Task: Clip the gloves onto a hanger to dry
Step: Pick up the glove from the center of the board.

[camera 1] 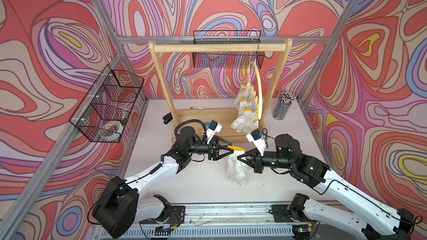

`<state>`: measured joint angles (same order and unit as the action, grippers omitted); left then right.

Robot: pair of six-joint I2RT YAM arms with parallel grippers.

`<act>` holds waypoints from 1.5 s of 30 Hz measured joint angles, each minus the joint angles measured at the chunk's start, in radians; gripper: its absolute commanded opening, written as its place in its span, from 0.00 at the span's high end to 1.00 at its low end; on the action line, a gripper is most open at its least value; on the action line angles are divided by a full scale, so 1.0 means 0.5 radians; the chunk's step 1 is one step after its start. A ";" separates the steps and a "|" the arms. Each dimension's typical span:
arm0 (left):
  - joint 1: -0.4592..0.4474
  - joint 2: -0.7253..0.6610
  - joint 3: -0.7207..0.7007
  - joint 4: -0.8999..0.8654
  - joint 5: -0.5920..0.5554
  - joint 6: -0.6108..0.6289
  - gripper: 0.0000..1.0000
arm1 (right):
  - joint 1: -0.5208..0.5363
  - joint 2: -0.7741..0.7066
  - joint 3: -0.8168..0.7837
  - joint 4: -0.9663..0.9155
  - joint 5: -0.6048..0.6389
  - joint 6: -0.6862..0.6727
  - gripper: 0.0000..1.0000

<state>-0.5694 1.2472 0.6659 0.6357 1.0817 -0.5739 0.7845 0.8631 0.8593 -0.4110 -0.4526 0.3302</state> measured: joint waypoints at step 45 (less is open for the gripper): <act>0.000 0.311 -0.045 1.284 0.117 -0.868 0.99 | -0.008 0.016 -0.005 0.291 0.262 -0.068 1.00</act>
<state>-0.5694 1.4025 0.6434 1.2778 1.1404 -1.0080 0.7807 0.8711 0.8570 -0.2653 -0.3214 0.2962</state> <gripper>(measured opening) 0.104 0.055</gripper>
